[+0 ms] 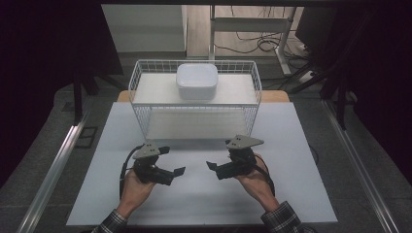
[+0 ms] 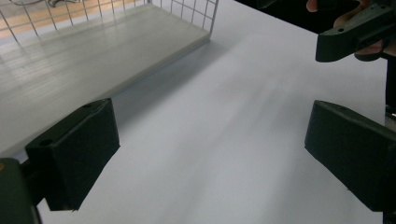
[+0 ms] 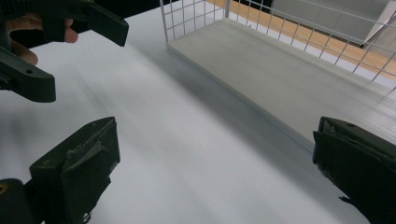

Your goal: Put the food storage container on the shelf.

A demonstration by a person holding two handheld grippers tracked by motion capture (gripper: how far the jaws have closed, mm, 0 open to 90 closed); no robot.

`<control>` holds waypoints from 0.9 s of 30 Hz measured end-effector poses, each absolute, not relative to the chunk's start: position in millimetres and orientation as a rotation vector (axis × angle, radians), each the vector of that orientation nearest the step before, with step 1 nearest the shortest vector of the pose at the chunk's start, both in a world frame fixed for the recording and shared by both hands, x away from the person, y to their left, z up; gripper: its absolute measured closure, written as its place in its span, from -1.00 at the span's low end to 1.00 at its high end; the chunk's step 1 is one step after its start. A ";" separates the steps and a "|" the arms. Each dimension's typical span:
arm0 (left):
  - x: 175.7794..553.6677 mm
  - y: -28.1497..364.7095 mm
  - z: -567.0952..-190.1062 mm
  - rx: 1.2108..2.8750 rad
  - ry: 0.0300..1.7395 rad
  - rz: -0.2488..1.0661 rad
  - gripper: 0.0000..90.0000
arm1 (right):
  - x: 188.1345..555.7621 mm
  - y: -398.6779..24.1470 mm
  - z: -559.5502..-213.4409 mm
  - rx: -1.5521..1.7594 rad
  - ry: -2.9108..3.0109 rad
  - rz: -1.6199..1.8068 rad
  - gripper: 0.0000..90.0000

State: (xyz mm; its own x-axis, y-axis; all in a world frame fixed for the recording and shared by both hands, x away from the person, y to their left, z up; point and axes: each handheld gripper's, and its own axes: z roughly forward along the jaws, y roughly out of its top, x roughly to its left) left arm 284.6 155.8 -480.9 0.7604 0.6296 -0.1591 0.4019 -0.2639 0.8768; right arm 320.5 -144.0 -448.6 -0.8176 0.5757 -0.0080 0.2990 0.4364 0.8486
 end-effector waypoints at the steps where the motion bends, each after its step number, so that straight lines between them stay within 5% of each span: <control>1: 283.6 155.9 -481.9 1.898 0.790 0.267 -0.94 | 319.3 -144.7 -449.8 0.754 2.398 1.322 -0.99; 27: 250.0 194.1 -502.7 1.918 0.910 0.310 -0.94 | 290.5 -201.3 -468.9 0.861 2.369 1.263 -1.00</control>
State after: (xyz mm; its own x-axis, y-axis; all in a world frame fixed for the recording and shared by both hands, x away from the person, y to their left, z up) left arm 250.0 194.1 -502.7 0.6902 0.7064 -0.1567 0.4639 -0.2658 0.8451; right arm 290.5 -201.3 -468.9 -0.7667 0.6420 0.0001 0.3579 0.4273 0.8303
